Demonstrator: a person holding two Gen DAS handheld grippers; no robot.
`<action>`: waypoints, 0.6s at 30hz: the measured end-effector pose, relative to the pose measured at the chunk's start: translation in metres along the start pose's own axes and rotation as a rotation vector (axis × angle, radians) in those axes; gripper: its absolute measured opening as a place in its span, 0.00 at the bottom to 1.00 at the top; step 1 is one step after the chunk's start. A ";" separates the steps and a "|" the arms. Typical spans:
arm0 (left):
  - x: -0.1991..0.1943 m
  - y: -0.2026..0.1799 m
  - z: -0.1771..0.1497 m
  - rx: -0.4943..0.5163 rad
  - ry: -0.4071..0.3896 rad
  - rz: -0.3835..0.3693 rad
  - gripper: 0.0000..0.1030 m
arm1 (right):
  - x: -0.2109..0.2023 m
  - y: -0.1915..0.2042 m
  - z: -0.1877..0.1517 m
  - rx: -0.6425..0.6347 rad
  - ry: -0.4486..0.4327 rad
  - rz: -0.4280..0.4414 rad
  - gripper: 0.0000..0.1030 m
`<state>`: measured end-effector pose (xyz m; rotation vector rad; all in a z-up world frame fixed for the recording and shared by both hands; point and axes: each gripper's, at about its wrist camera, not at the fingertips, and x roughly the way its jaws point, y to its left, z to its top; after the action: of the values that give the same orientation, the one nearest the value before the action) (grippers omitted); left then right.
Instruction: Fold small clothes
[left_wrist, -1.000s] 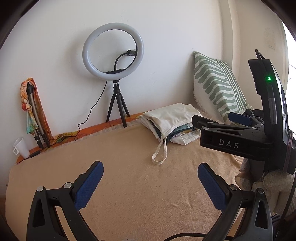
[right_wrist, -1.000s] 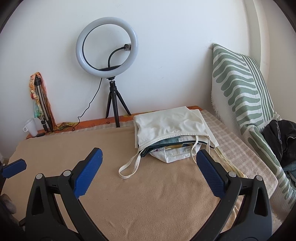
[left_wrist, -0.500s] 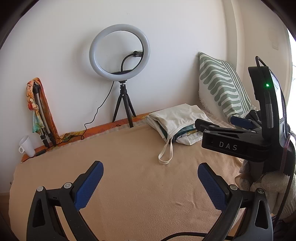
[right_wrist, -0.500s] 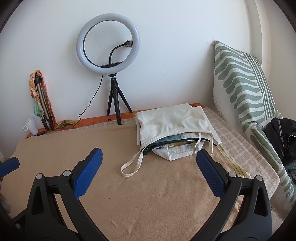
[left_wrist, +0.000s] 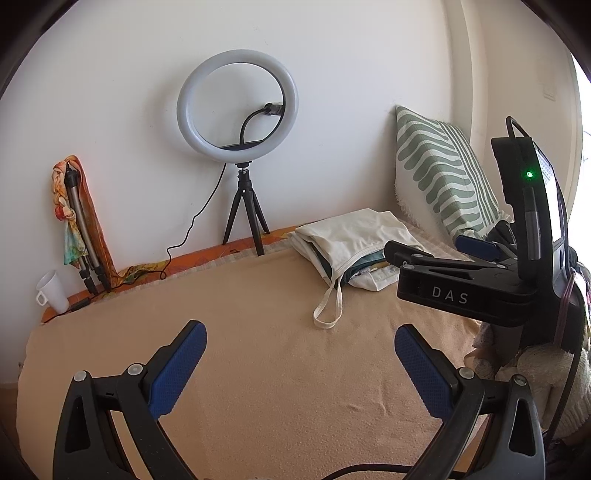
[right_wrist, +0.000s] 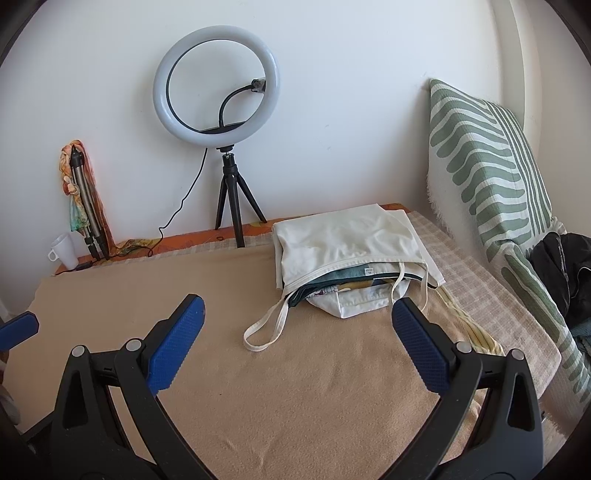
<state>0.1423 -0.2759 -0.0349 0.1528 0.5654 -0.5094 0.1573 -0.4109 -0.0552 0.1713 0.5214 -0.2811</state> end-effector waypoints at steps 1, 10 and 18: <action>0.000 0.000 0.000 0.001 0.001 0.000 1.00 | 0.000 0.000 0.000 -0.002 0.000 -0.001 1.00; -0.002 0.001 0.001 -0.007 -0.001 -0.004 1.00 | 0.001 0.000 0.000 0.001 0.002 0.005 1.00; -0.005 0.000 0.000 -0.001 -0.009 -0.007 1.00 | 0.000 0.000 0.000 0.003 0.002 0.004 1.00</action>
<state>0.1386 -0.2742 -0.0318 0.1476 0.5575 -0.5159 0.1575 -0.4107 -0.0553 0.1751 0.5231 -0.2781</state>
